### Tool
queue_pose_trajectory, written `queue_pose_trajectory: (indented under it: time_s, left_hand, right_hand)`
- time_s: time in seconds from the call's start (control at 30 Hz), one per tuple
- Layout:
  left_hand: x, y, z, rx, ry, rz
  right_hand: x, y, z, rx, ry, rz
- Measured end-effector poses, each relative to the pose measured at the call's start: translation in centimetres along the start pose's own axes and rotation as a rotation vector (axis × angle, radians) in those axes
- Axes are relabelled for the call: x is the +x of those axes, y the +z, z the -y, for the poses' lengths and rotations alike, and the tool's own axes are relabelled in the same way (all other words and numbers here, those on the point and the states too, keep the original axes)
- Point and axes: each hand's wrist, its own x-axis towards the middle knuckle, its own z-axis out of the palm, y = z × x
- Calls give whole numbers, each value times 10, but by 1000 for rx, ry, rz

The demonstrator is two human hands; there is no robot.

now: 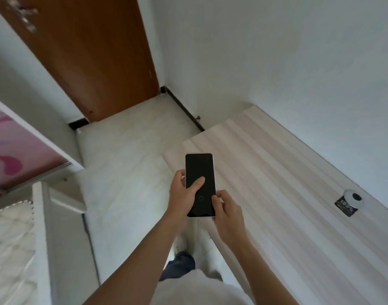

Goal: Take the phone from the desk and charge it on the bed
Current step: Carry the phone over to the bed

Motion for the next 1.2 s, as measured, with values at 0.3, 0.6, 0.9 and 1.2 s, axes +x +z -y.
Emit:
queue_pose_trajectory:
  time_s: [0.3, 0.6, 0.9, 1.2]
  left_hand:
    - [-23, -120, 17, -180, -12, -358]
    - [15, -234, 33, -300, -43, -544]
    - [105, -373, 2, -318, -18, -633]
    - [183, -442, -20, -320, -35, -644]
  right_hand:
    - [1, 98, 33, -125, -171, 343]
    - [34, 219, 70, -196, -223, 530]
    - [105, 360, 150, -218, -257, 624]
    - [167, 434, 192, -227, -264, 643]
